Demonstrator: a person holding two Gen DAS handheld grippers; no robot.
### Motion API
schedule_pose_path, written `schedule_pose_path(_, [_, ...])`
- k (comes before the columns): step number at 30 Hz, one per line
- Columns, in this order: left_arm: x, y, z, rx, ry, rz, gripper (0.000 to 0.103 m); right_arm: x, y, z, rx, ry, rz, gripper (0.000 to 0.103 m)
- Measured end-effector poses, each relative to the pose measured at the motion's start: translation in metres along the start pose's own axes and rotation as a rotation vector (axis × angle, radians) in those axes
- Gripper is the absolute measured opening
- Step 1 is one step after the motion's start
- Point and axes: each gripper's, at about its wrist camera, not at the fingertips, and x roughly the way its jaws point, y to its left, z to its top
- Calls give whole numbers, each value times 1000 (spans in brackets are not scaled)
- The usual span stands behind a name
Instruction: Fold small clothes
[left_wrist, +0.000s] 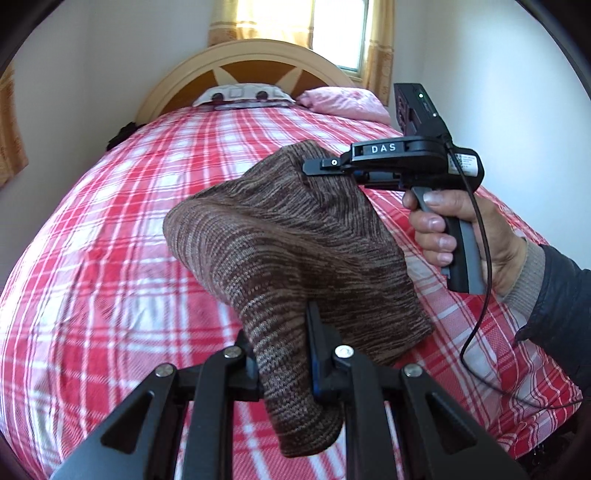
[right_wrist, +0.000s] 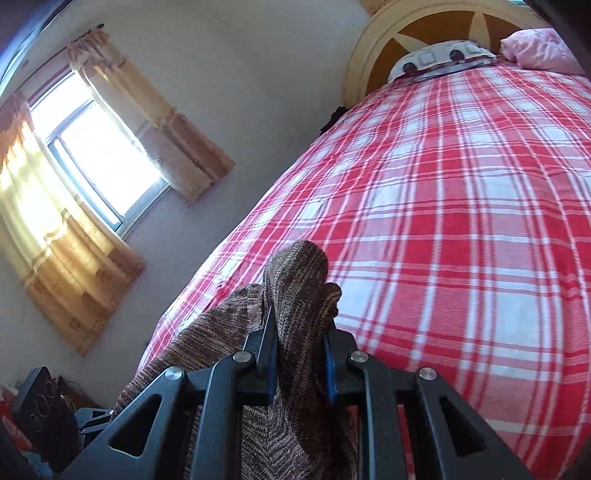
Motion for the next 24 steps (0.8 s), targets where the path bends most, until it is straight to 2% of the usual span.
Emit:
schedule_pose_path(6, [-13, 22, -18, -61, -7, 23, 17, 31, 36, -4, -39, 38, 31, 19])
schedule_pose_path(15, [-29, 46, -38, -108, -16, 45, 17, 71, 64, -5, -74, 109, 37, 19])
schedule_pose_path(21, [-21, 54, -57, -152, 14, 60, 17, 100, 66, -6, -83, 155, 0, 19])
schedule_pose_path(24, [-13, 57, -67, -175, 26, 61, 17, 114, 62, -12, -94, 186, -48, 19])
